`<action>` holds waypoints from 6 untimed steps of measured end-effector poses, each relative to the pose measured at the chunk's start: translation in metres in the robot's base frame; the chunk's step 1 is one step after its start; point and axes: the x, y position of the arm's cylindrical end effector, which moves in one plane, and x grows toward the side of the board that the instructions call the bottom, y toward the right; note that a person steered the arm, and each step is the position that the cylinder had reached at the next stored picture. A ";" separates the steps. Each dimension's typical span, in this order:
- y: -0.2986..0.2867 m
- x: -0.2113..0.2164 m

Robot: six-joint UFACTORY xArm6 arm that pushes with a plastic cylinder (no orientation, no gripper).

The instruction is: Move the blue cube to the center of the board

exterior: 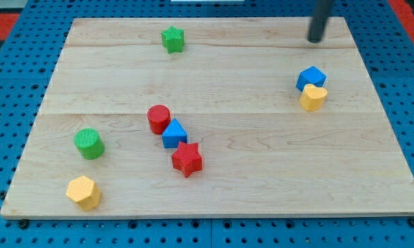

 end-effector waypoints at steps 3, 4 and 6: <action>-0.141 0.081; -0.093 0.103; -0.218 0.111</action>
